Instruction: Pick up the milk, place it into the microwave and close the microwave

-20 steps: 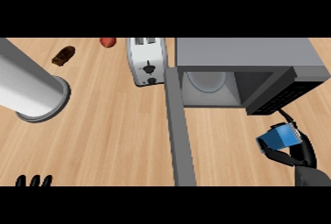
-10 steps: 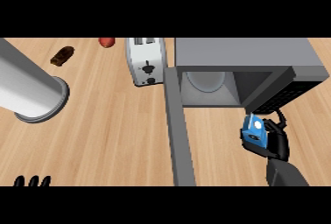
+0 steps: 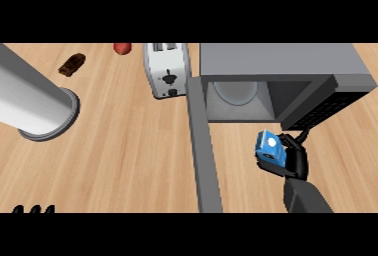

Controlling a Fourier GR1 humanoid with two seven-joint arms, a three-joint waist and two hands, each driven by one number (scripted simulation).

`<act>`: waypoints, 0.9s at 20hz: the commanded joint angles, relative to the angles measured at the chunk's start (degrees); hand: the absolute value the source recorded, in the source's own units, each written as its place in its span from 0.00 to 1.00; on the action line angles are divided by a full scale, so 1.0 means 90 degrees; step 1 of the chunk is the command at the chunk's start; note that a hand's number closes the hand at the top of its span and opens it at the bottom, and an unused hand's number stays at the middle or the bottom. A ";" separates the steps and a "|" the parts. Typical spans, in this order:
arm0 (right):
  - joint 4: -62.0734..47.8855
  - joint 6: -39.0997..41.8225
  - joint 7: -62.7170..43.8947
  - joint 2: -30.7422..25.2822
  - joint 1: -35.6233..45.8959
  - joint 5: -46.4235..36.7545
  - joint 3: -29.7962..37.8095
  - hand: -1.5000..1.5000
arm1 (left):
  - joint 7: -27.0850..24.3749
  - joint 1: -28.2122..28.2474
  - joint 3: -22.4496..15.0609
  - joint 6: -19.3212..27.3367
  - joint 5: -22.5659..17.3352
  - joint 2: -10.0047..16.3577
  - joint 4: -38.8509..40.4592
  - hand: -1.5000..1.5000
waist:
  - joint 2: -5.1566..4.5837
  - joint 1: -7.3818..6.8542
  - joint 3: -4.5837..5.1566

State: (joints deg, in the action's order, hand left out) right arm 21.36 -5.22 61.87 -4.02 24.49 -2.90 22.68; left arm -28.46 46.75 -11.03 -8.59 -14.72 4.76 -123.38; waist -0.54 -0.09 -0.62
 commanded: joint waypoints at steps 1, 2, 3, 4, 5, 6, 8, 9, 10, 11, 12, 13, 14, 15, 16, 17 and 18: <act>0.0471 0.0125 0.0115 -0.0209 0.0282 -0.0205 -0.0298 1.00 | -0.0380 0.0513 -0.0117 -0.0100 0.0162 -0.0018 -0.0042 0.00 | 0.0104 -0.0084 0.0073; 0.0511 -0.0160 0.0103 -0.0009 0.0393 -0.0231 -0.0335 1.00 | -0.0100 0.0072 -0.0018 -0.0020 0.0006 -0.0033 0.0090 0.00 | 0.0078 -0.0041 0.0072; 0.0656 0.0091 0.0124 -0.0073 0.0041 -0.0296 -0.0472 1.00 | -0.0240 0.0346 -0.0161 0.0008 0.0089 -0.0117 -0.0062 0.00 | 0.0105 -0.0010 0.0076; 0.0805 0.0202 0.0110 -0.0126 0.0005 -0.0209 -0.0438 1.00 | -0.0294 0.0410 0.0057 -0.0194 -0.0053 0.0098 -0.0038 0.00 | 0.0110 -0.0002 0.0077; 0.1067 -0.0030 -0.0011 0.0155 -0.0034 -0.0166 -0.0481 1.00 | -0.0374 0.0189 -0.0151 0.0013 0.0256 -0.0145 0.0311 0.00 | 0.0119 0.0060 0.0082; 0.1156 0.0021 -0.0184 -0.0021 -0.0018 -0.0271 -0.0589 1.00 | -0.0316 0.0244 0.0137 -0.0302 -0.0173 0.0137 0.0257 0.00 | 0.0126 0.0061 0.0087; 0.1602 0.0080 -0.0285 0.0078 -0.0368 -0.0293 -0.0758 1.00 | 0.0012 0.0166 -0.0223 0.0088 0.0141 -0.0099 -0.0105 0.00 | 0.0129 0.0141 0.0083; 0.1866 0.0064 -0.0422 0.0056 -0.0557 -0.0224 -0.0746 1.00 | 0.0152 0.0295 0.0009 -0.0067 -0.0193 0.0108 -0.0343 0.00 | 0.0138 0.0155 0.0086; 0.2006 0.0038 -0.0776 -0.0020 -0.0483 -0.0212 -0.0773 1.00 | -0.0326 0.0095 -0.0022 -0.0214 0.0077 0.0054 0.0348 0.00 | 0.0127 0.0110 0.0087; 0.2248 -0.0177 -0.0974 0.0166 -0.0629 -0.0350 -0.0966 1.00 | -0.0204 0.0260 -0.0098 -0.0167 0.0029 0.0044 0.0102 0.00 | 0.0134 0.0110 0.0088; 0.2417 0.0128 -0.0691 0.0065 -0.1123 -0.0378 -0.1060 1.00 | -0.0270 0.0276 -0.0508 -0.0032 0.0327 -0.0193 0.0191 0.00 | 0.0137 0.0144 0.0086; 0.2687 0.0472 -0.0976 -0.0239 -0.1181 -0.0204 -0.0978 1.00 | 0.0123 0.0343 -0.0444 0.0101 0.0162 -0.0117 -0.0382 0.00 | 0.0126 0.0145 0.0081; 0.3097 0.0282 -0.1211 -0.0018 -0.1399 -0.0295 -0.1170 1.00 | -0.0252 0.0420 -0.0137 -0.0130 -0.0021 -0.0008 0.0009 0.00 | 0.0151 0.0152 0.0093; 0.3331 0.0654 -0.1136 -0.0170 -0.1639 -0.0165 -0.1160 1.00 | -0.0397 0.0475 -0.0221 -0.0046 0.0160 -0.0103 0.0047 0.00 | 0.0139 0.0126 0.0087; 0.3709 0.0635 -0.1435 0.0120 -0.1613 -0.0205 -0.1397 1.00 | -0.0282 0.0161 -0.0449 0.0172 0.0429 -0.0292 0.0142 0.00 | 0.0143 0.0183 0.0091; 0.3990 0.0750 -0.1551 0.0218 -0.1815 -0.0214 -0.1552 1.00 | -0.0658 0.0559 -0.0207 -0.0149 0.0143 -0.0120 0.0322 0.00 | 0.0181 0.0149 0.0101; 0.4334 0.0740 -0.1720 0.0409 -0.1883 -0.0114 -0.1624 1.00 | -0.0535 0.0544 -0.0240 -0.0011 0.0190 -0.0164 0.0125 0.00 | 0.0140 0.0105 0.0088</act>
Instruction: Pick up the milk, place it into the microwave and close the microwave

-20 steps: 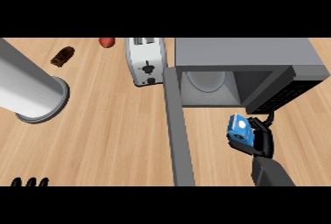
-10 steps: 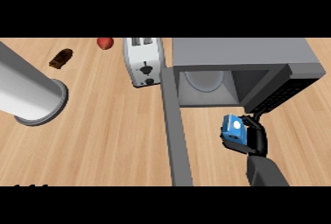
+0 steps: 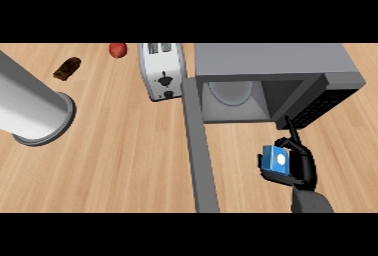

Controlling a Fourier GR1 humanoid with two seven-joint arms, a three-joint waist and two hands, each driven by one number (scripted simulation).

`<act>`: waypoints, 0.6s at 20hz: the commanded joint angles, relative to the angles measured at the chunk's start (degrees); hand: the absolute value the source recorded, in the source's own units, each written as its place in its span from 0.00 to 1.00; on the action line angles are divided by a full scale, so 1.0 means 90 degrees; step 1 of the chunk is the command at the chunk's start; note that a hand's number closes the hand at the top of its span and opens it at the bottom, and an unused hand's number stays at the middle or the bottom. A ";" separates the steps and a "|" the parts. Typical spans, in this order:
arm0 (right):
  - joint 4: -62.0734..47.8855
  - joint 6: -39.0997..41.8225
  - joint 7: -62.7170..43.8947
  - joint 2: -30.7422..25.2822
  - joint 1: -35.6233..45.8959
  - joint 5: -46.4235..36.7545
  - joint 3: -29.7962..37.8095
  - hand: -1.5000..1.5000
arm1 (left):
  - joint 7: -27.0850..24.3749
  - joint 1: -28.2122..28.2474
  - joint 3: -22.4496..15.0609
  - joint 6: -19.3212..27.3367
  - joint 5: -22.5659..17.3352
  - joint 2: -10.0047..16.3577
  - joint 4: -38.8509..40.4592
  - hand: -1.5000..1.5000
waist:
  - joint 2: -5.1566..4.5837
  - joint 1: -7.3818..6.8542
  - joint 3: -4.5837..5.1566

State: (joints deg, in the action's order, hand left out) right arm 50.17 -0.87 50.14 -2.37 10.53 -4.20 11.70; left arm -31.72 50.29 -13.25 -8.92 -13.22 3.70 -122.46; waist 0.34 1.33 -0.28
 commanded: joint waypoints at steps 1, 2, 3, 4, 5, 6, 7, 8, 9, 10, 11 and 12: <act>0.1450 0.0741 -0.0607 0.0148 -0.0459 0.0242 -0.0461 1.00 | -0.0186 0.0263 0.0026 -0.0006 -0.0006 0.0005 -0.0144 0.00 | 0.0057 -0.0034 0.0050; 0.1762 0.0978 -0.0838 0.0252 -0.0565 0.0600 -0.0461 1.00 | -0.0118 0.0288 -0.0147 0.0161 0.0184 -0.0121 -0.0107 0.00 | 0.0064 0.0006 0.0049; 0.2132 0.0862 -0.1120 0.0254 -0.0726 0.0870 -0.0788 1.00 | 0.0245 0.0027 0.0021 0.0208 -0.0061 -0.0054 -0.0282 0.00 | 0.0044 0.0035 0.0047; 0.2453 0.0954 -0.1341 0.0256 -0.0791 0.1082 -0.0816 1.00 | 0.0096 0.0183 0.0219 0.0068 -0.0170 0.0089 -0.0249 0.00 | 0.0039 -0.0026 0.0045; 0.2775 0.0791 -0.1552 0.0257 -0.0854 0.1234 -0.1114 1.00 | 0.0002 -0.0053 0.0183 0.0117 -0.0135 -0.0056 0.0167 0.00 | 0.0023 -0.0047 0.0045; 0.3073 0.0959 -0.1716 0.0259 -0.0973 0.1121 -0.0781 1.00 | 0.0010 0.0026 0.0340 0.0017 -0.0224 0.0124 -0.0109 0.00 | 0.0000 -0.0101 0.0038; 0.3315 0.0508 -0.1870 0.0260 -0.1254 0.1321 -0.1446 1.00 | -0.0466 0.0381 0.0360 -0.0237 -0.0293 0.0155 0.0034 0.00 | 0.0017 -0.0146 0.0040; 0.3572 0.0560 -0.2088 0.0260 -0.1141 0.1200 -0.1221 1.00 | 0.0130 -0.0250 0.0184 0.0111 -0.0178 0.0002 -0.0011 0.00 | -0.0017 -0.0121 0.0035; 0.3402 -0.0050 -0.1888 0.0261 -0.1183 0.1208 -0.1601 1.00 | -0.0544 0.0769 -0.0234 -0.0193 0.0098 -0.0003 0.0037 0.00 | -0.0005 -0.0204 0.0033; 0.3781 -0.0359 -0.2364 0.0261 -0.0862 0.1162 -0.1640 1.00 | -0.0012 -0.0040 0.0331 -0.0064 -0.0325 0.0144 0.0005 0.00 | -0.0019 -0.0156 0.0035; 0.3954 -0.0707 -0.2226 0.0262 -0.1377 0.1164 -0.2106 1.00 | -0.0335 0.0359 0.0004 -0.0105 0.0005 0.0064 0.0088 0.00 | -0.0012 -0.0173 0.0033; 0.3940 -0.0587 -0.2373 0.0262 -0.1084 0.0775 -0.1864 1.00 | 0.0225 0.0240 -0.0190 0.0294 0.0078 -0.0070 -0.0498 0.00 | -0.0024 -0.0167 0.0031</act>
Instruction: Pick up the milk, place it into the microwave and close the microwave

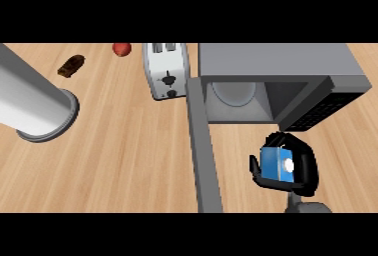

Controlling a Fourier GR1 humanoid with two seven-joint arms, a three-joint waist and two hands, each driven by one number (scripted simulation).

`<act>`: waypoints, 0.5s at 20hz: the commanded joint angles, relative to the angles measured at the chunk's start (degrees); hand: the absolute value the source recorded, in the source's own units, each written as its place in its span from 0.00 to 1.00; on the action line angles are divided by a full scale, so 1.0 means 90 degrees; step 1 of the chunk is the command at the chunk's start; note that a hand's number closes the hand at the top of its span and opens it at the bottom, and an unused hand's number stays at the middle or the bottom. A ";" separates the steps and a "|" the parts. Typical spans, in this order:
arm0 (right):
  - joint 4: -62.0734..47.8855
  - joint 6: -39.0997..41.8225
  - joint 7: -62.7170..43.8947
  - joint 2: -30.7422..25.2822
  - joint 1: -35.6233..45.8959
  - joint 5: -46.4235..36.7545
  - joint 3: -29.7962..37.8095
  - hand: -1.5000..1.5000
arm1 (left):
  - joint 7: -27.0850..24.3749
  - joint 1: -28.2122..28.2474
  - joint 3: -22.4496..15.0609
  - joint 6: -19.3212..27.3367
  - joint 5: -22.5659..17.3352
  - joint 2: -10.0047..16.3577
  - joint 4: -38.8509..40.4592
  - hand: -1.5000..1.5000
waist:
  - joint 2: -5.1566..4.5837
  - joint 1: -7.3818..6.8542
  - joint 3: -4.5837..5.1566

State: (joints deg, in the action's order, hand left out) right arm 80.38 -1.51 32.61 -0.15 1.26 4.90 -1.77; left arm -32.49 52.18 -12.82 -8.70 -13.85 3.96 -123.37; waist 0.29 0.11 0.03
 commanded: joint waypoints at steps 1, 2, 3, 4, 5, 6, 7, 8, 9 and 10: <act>0.0490 -0.1110 -0.0292 0.0016 -0.0011 -0.0243 -0.0783 1.00 | -0.0007 -0.0498 0.0387 -0.0082 -0.0277 0.0084 0.0448 0.00 | -0.0021 -0.0032 0.0000; 0.0303 -0.0916 -0.0641 0.0016 0.0465 -0.0321 -0.0419 1.00 | -0.0018 0.0055 0.0083 -0.0007 -0.0107 0.0043 -0.0006 0.00 | -0.0023 -0.0074 -0.0003; 0.0130 -0.1022 -0.0577 0.0016 0.0464 -0.0499 -0.0443 1.00 | 0.0044 -0.0240 -0.0079 0.0144 0.0119 -0.0089 0.0207 0.00 | -0.0027 -0.0060 -0.0004; 0.0203 -0.0998 -0.0900 0.0016 0.0705 -0.0429 -0.0470 1.00 | 0.0042 -0.0094 0.0307 -0.0073 -0.0257 0.0171 0.0047 0.00 | -0.0025 -0.0072 -0.0003; 0.0194 -0.1422 -0.0888 0.0016 0.0625 -0.0401 -0.0883 1.00 | -0.0084 0.0011 0.0365 -0.0135 -0.0281 0.0197 0.0085 0.00 | -0.0023 -0.0082 -0.0003; -0.0489 -0.0925 -0.0887 -0.0045 0.1398 -0.0252 -0.0035 1.00 | 0.0209 -0.0365 0.0435 0.0002 -0.0306 0.0178 0.0107 0.00 | -0.0039 -0.0084 -0.0005; 0.0024 -0.1301 -0.1371 0.0016 0.1344 -0.0440 -0.0436 1.00 | 0.0145 0.0227 0.0157 -0.0008 -0.0253 0.0120 -0.0277 0.00 | -0.0025 -0.0098 -0.0004; -0.0755 -0.1606 -0.0937 0.0016 0.1514 -0.0445 -0.0637 1.00 | -0.0477 0.0201 0.0339 -0.0375 -0.0251 0.0205 0.0340 0.00 | -0.0029 -0.0147 -0.0004; -0.0887 -0.1453 -0.0949 0.0016 0.1749 -0.0557 -0.0341 1.00 | -0.0530 0.0113 0.0104 -0.0238 -0.0023 0.0018 0.0499 0.00 | -0.0032 -0.0123 -0.0004; -0.1160 -0.2099 -0.0902 0.0016 0.1612 -0.0607 -0.0905 1.00 | 0.0010 0.0423 0.0084 -0.0190 -0.0184 0.0229 -0.0239 0.00 | -0.0039 -0.0158 -0.0008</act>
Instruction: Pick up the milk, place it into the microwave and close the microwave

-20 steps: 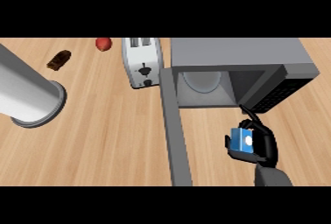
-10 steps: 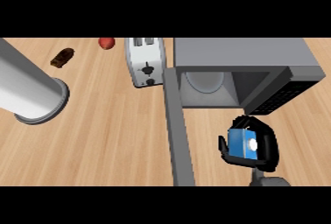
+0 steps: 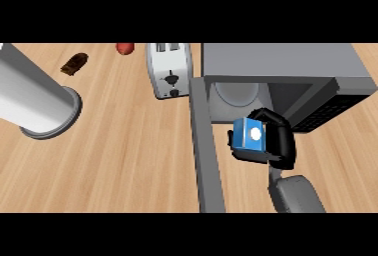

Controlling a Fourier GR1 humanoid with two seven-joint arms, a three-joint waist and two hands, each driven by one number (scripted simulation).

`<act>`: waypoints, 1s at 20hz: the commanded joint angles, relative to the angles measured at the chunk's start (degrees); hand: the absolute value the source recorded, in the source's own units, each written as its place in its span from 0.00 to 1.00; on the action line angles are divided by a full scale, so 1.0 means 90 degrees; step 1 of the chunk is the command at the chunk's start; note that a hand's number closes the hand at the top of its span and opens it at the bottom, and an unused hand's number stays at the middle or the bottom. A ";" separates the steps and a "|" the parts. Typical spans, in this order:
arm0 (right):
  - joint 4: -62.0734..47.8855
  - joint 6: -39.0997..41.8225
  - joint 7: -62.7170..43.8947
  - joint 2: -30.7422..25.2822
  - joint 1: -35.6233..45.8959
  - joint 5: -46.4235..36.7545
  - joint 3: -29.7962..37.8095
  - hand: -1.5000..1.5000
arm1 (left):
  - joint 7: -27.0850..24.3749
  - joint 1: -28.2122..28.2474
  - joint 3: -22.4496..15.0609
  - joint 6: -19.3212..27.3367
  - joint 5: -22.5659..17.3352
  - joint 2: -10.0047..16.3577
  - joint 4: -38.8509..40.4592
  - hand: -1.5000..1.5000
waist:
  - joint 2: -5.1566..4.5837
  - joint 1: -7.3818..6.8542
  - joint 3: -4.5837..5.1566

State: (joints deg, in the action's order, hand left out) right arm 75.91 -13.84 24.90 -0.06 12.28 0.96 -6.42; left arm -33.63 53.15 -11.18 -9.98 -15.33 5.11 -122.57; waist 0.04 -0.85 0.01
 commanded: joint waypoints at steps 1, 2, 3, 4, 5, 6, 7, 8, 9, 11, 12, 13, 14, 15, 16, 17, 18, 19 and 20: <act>-0.1523 -0.0570 0.0201 0.0006 0.0988 -0.0120 0.0181 1.00 | -0.0061 -0.0070 0.0537 -0.0310 -0.0419 0.0331 0.0126 0.00 | -0.0039 -0.0104 -0.0004; -0.1483 -0.0811 -0.0037 0.0006 0.1104 -0.0162 -0.0029 1.00 | 0.0192 -0.0404 0.0390 -0.0080 -0.0278 0.0181 0.0182 0.00 | -0.0027 -0.0029 -0.0003; -0.1748 -0.0430 0.0164 -0.0055 0.1075 -0.0163 0.0427 1.00 | -0.0094 -0.0081 -0.0070 -0.0038 0.0178 -0.0023 0.0201 0.00 | -0.0020 -0.0026 -0.0005; -0.2020 -0.0796 0.0084 0.0006 0.1354 -0.0243 0.0222 1.00 | 0.0242 -0.0316 0.0256 -0.0028 -0.0243 0.0102 0.0131 0.00 | -0.0027 -0.0028 -0.0004; -0.2285 -0.1402 0.0061 0.0006 0.1600 0.0098 -0.0190 1.00 | -0.0146 -0.0121 0.0437 -0.0404 -0.0417 0.0277 0.0231 0.00 | -0.0026 -0.0111 -0.0004; -0.2945 -0.1195 0.0615 0.0006 0.1728 0.0340 0.0007 1.00 | 0.0109 -0.0334 0.0255 -0.0120 -0.0218 0.0109 0.0224 0.00 | -0.0045 -0.0103 -0.0009; -0.3265 -0.1054 0.0525 0.0006 0.2200 0.0388 0.0288 1.00 | -0.0243 -0.0393 0.0061 -0.0148 0.0070 -0.0056 0.0665 0.00 | -0.0049 -0.0130 -0.0008; -0.3396 -0.0617 0.0512 -0.0075 0.2357 0.0359 0.0753 1.00 | 0.0096 -0.0387 0.0606 -0.0153 -0.0420 0.0217 0.0310 0.00 | -0.0044 -0.0073 -0.0007; -0.3734 -0.0616 0.0899 0.0006 0.2291 0.0399 0.0782 1.00 | -0.0362 -0.0286 0.0434 -0.0319 -0.0232 0.0089 0.0766 0.00 | -0.0039 -0.0085 -0.0006; -0.4405 -0.0915 0.0914 0.0006 0.2897 0.0325 0.0929 1.00 | -0.0083 0.0220 0.0348 -0.0402 -0.0328 0.0278 0.0031 0.00 | -0.0057 -0.0174 -0.0011; -0.4792 -0.0703 0.1124 -0.0126 0.3100 0.0389 0.1121 1.00 | 0.0124 -0.0397 0.0647 -0.0151 -0.0436 0.0229 0.0190 0.00 | -0.0082 -0.0152 -0.0011; -0.4977 -0.0928 0.1408 -0.0032 0.3001 0.0341 0.1183 1.00 | 0.0160 -0.0104 0.0485 -0.0230 -0.0434 0.0239 -0.0067 0.00 | -0.0068 -0.0141 -0.0011; -0.5327 -0.1008 0.1505 -0.0052 0.3263 0.0221 0.1172 1.00 | 0.0101 -0.0133 0.0604 -0.0410 -0.0564 0.0366 0.0021 0.00 | -0.0093 -0.0216 -0.0013; -0.5418 -0.1068 0.1236 -0.0292 0.3389 0.0140 0.1183 1.00 | -0.0001 -0.0395 0.0806 -0.0467 -0.0701 0.0361 0.0450 0.00 | -0.0081 -0.0167 -0.0007; -0.5735 -0.1137 0.1416 -0.0351 0.3507 0.0146 0.1300 1.00 | 0.0079 -0.0216 0.0625 -0.0429 -0.0453 0.0397 0.0168 0.00 | -0.0118 -0.0258 -0.0014; -0.5922 -0.1402 0.1372 -0.0316 0.3681 0.0040 0.1284 1.00 | -0.0079 -0.0302 0.0348 -0.0268 -0.0168 0.0124 0.0279 0.00 | -0.0130 -0.0300 -0.0014; -0.6079 -0.1222 0.1485 -0.0581 0.3534 -0.0029 0.1261 1.00 | -0.0166 -0.0126 0.0343 -0.0376 -0.0213 0.0152 0.0277 0.00 | -0.0120 -0.0289 -0.0014; -0.6286 -0.1600 0.1410 -0.0310 0.3958 -0.0067 0.1291 1.00 | 0.0121 -0.0372 0.0413 -0.0308 -0.0343 0.0221 0.0207 0.00 | -0.0163 -0.0347 -0.0017; -0.6437 -0.1438 0.1775 -0.0480 0.3733 -0.0075 0.1332 1.00 | -0.0080 -0.0312 0.0466 -0.0400 -0.0350 0.0214 0.0311 0.00 | -0.0159 -0.0347 -0.0017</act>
State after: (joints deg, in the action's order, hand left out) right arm 24.64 -25.07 37.64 -2.98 43.48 1.47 4.34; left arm -33.76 50.76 -7.01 -13.07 -18.45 7.14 -120.31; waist -1.02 -3.29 -0.11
